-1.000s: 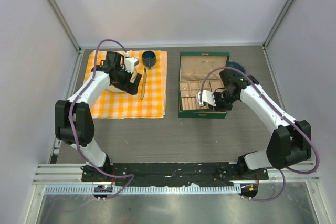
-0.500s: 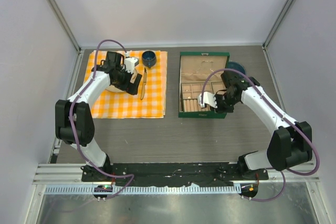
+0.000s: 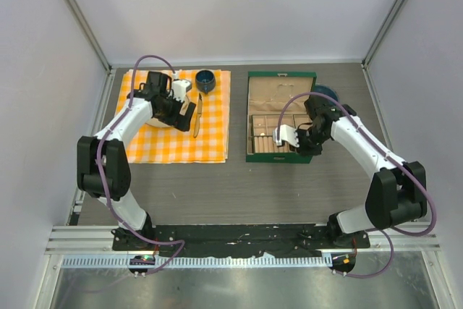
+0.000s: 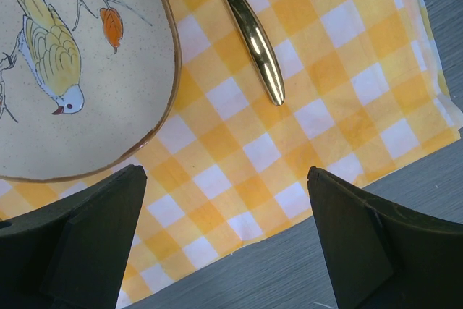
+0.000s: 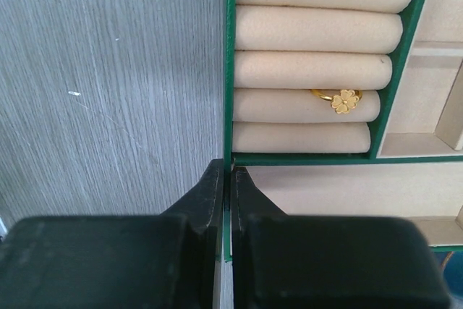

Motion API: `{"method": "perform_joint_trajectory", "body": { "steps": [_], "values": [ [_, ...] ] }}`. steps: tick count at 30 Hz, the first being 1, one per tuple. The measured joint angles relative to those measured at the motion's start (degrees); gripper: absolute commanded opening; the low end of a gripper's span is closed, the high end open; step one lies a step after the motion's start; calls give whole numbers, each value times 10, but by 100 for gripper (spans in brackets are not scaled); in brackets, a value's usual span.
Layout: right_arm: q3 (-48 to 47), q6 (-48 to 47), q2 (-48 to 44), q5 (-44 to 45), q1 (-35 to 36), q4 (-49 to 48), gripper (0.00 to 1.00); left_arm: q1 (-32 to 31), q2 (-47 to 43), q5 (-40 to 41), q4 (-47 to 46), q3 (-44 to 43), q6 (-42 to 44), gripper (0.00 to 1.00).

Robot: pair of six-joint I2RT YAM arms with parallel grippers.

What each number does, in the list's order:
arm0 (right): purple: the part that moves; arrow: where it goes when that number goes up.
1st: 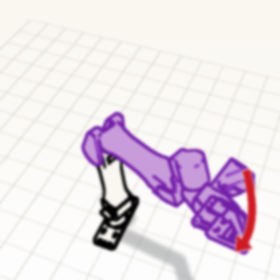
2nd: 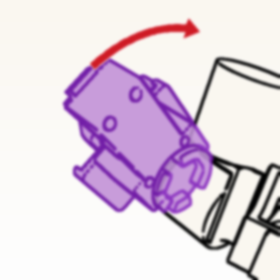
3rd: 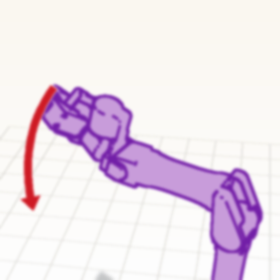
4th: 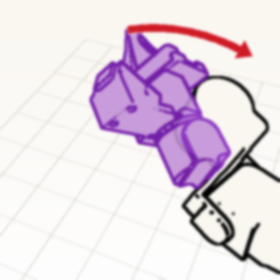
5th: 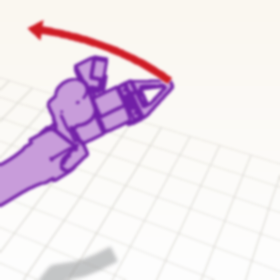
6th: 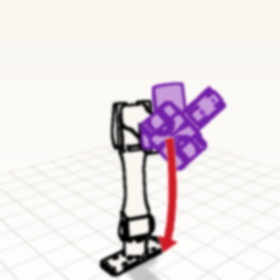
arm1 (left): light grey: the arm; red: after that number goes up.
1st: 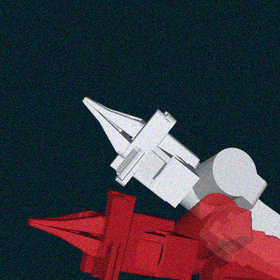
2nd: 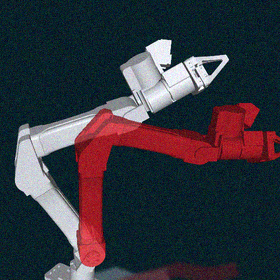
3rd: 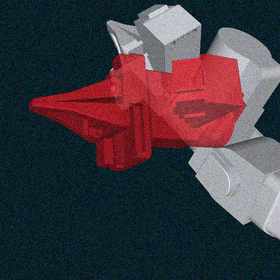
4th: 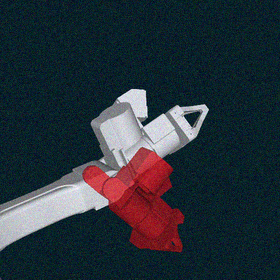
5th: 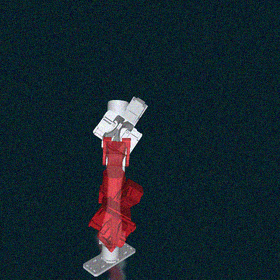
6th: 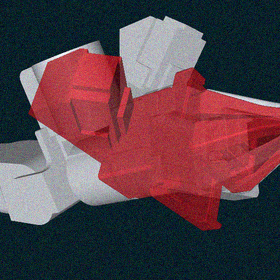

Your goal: Organize the mixed jewelry

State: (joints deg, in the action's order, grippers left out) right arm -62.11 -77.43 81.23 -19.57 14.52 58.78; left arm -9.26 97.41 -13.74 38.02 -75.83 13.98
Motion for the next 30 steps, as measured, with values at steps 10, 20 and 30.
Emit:
{"method": "perform_joint_trajectory", "body": {
  "steps": [10, 20, 30],
  "values": [
    [-36, 16, 47, 0, 0, -16, 1, 0, 4, -3, 0, 0, 0, 100],
    [-52, 23, 53, -1, 0, -19, 1, 0, 9, -4, 2, -7, 3, 100],
    [-52, 26, 67, -1, 2, -20, 1, 0, 14, -4, 2, -8, 3, 100]
  ]
}}
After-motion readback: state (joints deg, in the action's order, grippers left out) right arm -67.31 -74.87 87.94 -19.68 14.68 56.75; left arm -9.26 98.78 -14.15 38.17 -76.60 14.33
